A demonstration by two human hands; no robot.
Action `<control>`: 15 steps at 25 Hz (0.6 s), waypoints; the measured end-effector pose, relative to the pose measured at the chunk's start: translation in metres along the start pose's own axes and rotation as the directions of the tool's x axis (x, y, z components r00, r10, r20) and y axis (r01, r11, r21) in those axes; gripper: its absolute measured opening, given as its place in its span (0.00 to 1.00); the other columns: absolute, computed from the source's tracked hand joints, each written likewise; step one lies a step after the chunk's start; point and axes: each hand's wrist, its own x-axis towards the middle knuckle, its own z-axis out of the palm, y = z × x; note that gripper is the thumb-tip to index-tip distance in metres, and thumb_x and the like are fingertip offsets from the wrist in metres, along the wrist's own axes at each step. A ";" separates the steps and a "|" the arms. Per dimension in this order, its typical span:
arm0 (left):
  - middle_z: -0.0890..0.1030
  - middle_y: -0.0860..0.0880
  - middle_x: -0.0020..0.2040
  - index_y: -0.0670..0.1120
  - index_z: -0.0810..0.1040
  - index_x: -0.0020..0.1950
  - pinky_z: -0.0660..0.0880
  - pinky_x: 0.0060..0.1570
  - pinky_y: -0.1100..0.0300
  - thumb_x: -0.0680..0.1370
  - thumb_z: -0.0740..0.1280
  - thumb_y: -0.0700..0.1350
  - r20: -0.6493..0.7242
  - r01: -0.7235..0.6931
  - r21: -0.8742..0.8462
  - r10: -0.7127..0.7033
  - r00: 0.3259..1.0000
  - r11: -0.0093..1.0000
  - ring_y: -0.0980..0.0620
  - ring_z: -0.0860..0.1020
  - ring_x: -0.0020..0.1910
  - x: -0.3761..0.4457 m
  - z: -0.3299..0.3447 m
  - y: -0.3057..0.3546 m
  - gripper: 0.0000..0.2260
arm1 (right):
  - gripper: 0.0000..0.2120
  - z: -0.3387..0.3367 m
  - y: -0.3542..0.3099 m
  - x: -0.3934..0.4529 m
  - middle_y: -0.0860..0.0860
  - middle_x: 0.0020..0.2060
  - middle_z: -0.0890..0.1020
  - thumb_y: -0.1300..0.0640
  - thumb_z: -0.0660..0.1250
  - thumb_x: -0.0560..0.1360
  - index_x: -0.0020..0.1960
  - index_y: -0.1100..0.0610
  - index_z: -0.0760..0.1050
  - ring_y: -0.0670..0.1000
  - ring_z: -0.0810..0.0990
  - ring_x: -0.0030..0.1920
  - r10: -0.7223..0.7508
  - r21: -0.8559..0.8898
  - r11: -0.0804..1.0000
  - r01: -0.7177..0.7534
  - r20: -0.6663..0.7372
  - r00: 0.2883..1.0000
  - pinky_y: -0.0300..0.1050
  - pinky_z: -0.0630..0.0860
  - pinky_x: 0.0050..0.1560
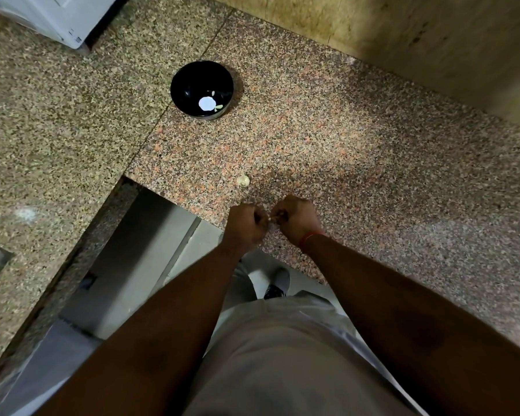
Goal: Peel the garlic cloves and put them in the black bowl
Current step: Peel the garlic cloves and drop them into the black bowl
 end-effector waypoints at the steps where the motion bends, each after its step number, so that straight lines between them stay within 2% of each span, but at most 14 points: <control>1: 0.77 0.48 0.27 0.44 0.78 0.30 0.67 0.30 0.57 0.67 0.66 0.45 0.012 -0.002 -0.016 0.002 1.000 1.000 0.48 0.76 0.27 0.000 0.000 0.000 0.07 | 0.10 0.000 -0.001 0.000 0.51 0.40 0.83 0.69 0.71 0.69 0.41 0.55 0.85 0.50 0.79 0.38 0.001 0.001 1.000 -0.001 -0.001 1.000 0.35 0.70 0.40; 4: 0.76 0.53 0.27 0.49 0.77 0.30 0.66 0.31 0.59 0.68 0.64 0.44 0.022 -0.084 -0.002 0.084 0.996 0.996 0.53 0.73 0.27 0.002 0.000 -0.003 0.06 | 0.11 0.000 -0.001 0.002 0.51 0.39 0.83 0.70 0.71 0.69 0.40 0.56 0.85 0.50 0.80 0.39 -0.010 -0.001 1.000 0.010 0.005 1.000 0.36 0.73 0.39; 6: 0.77 0.51 0.29 0.48 0.77 0.31 0.68 0.31 0.57 0.68 0.62 0.45 0.031 -0.122 0.014 0.122 0.992 0.992 0.52 0.73 0.28 0.003 0.002 -0.007 0.07 | 0.11 0.000 0.000 0.003 0.50 0.39 0.83 0.71 0.71 0.69 0.40 0.55 0.85 0.50 0.81 0.39 -0.017 -0.005 1.000 0.017 -0.001 1.000 0.41 0.77 0.41; 9: 0.78 0.49 0.30 0.47 0.79 0.33 0.71 0.32 0.56 0.68 0.61 0.43 0.040 -0.118 0.007 0.118 0.992 0.993 0.51 0.74 0.28 0.002 0.003 -0.007 0.08 | 0.11 -0.001 -0.001 0.004 0.50 0.39 0.83 0.70 0.71 0.69 0.40 0.56 0.85 0.51 0.81 0.39 -0.025 -0.001 1.000 0.025 0.003 1.000 0.42 0.79 0.41; 13: 0.80 0.47 0.31 0.45 0.81 0.35 0.75 0.35 0.53 0.71 0.63 0.43 0.029 -0.052 -0.032 0.053 0.998 0.998 0.47 0.78 0.31 0.001 0.003 -0.002 0.08 | 0.08 -0.008 0.000 0.004 0.47 0.38 0.83 0.66 0.74 0.72 0.41 0.53 0.84 0.48 0.81 0.40 0.117 0.169 0.977 -0.130 0.081 0.990 0.41 0.79 0.44; 15: 0.81 0.46 0.32 0.45 0.81 0.36 0.75 0.36 0.55 0.72 0.63 0.44 0.025 0.003 -0.086 -0.001 1.000 0.996 0.46 0.80 0.32 0.001 0.000 0.004 0.09 | 0.09 -0.009 -0.001 0.005 0.48 0.34 0.84 0.68 0.73 0.74 0.42 0.55 0.83 0.47 0.81 0.35 0.229 0.344 0.900 -0.266 0.145 0.963 0.43 0.80 0.40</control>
